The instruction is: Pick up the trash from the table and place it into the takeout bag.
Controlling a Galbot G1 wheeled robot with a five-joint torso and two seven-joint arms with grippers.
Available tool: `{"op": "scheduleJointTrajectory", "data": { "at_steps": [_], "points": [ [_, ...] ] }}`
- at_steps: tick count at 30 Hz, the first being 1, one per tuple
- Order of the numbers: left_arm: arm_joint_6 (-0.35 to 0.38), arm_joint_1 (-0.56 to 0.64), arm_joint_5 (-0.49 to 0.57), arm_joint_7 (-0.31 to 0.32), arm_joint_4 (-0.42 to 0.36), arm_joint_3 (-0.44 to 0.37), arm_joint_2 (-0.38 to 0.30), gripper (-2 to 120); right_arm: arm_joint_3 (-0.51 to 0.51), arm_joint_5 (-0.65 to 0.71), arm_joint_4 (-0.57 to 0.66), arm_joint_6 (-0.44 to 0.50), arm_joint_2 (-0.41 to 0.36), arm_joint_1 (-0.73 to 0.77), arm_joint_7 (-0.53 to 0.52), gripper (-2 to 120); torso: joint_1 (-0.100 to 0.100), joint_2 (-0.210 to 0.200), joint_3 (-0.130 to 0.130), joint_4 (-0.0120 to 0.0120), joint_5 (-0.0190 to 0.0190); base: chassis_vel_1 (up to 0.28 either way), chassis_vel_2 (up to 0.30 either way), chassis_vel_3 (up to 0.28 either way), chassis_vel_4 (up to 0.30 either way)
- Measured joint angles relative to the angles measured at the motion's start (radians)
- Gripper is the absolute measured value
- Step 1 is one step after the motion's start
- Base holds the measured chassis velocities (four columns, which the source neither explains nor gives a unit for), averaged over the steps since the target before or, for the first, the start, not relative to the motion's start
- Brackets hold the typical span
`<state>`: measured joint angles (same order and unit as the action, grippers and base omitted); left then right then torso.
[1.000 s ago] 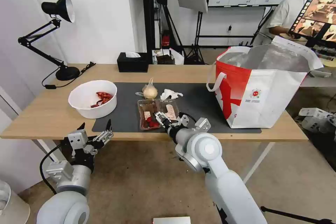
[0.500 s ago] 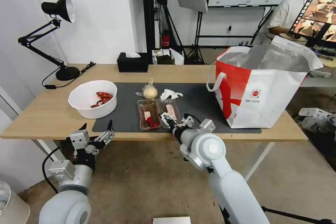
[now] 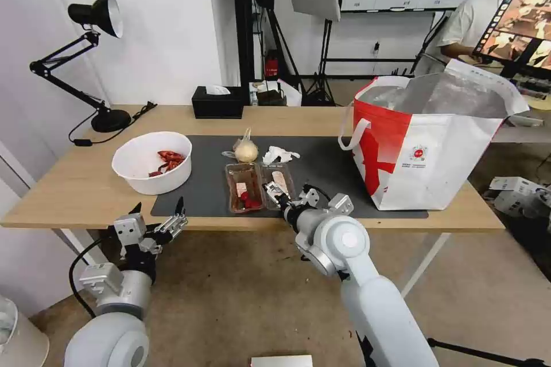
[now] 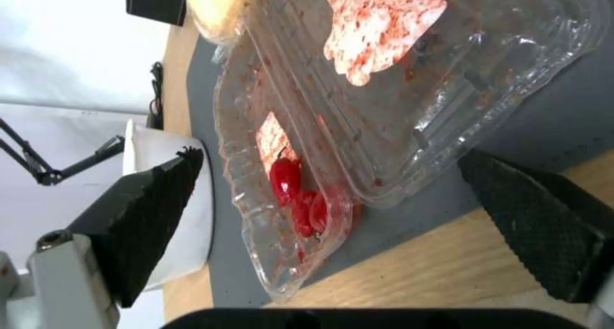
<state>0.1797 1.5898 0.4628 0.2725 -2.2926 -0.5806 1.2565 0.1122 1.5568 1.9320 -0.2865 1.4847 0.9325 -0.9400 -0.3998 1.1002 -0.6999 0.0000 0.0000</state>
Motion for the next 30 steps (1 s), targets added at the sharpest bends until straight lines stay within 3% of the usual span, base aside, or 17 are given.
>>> {"op": "scheduleJointTrajectory", "data": {
  "at_steps": [17, 23, 30],
  "points": [
    [-0.003, 0.020, 0.003, -0.001, -0.011, -0.009, 0.003, 100, 0.021, -0.080, 0.014, 0.037, -0.012, 0.022, 0.096, 100, 0.000, 0.000, 0.000, 0.0001, 0.0000, 0.000, 0.000, 0.000, 0.000],
    [-0.005, 0.025, 0.005, -0.002, -0.011, -0.010, 0.006, 100, 0.017, -0.193, 0.019, 0.043, -0.054, 0.023, 0.252, 100, 0.000, 0.000, 0.000, 0.0000, 0.0001, 0.000, 0.000, 0.000, 0.000],
    [-0.008, 0.026, 0.007, -0.002, -0.015, -0.015, 0.006, 100, -0.023, -0.198, 0.037, -0.017, -0.121, -0.026, 0.393, 100, 0.000, 0.000, 0.000, 0.0000, 0.0001, 0.000, 0.000, 0.000, 0.000]
  ]
}}
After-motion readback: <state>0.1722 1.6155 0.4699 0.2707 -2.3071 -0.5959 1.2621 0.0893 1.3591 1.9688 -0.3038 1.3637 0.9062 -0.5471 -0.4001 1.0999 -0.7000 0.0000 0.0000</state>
